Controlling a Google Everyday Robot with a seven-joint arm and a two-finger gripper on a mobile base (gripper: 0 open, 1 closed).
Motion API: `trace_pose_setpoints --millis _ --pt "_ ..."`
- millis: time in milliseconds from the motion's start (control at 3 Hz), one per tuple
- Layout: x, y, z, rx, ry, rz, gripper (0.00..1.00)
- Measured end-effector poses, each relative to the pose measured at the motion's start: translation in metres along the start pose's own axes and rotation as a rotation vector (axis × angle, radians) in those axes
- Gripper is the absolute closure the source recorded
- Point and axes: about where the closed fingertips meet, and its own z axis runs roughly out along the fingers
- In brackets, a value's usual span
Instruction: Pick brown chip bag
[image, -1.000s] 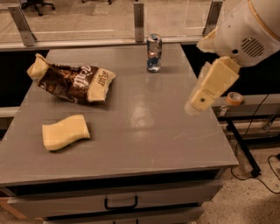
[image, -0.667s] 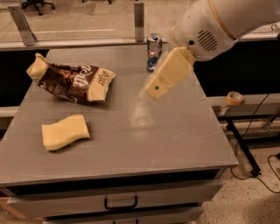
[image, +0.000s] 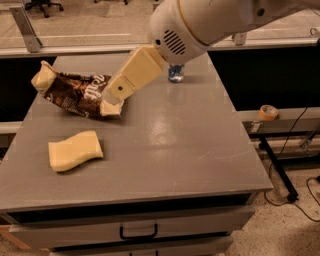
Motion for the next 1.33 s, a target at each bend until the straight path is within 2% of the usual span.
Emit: trace_pose_setpoints --millis 333,667,1000,1333 --pt "0.000 0.000 0.000 0.000 0.000 -0.002 0.00" --pt "-0.003 0.002 0.011 0.031 -0.026 0.028 0.00" --pt "0.005 0.001 0.067 0.046 -0.051 0.031 0.00" --pt "0.007 -0.012 0.120 0.041 -0.080 0.012 0.00"
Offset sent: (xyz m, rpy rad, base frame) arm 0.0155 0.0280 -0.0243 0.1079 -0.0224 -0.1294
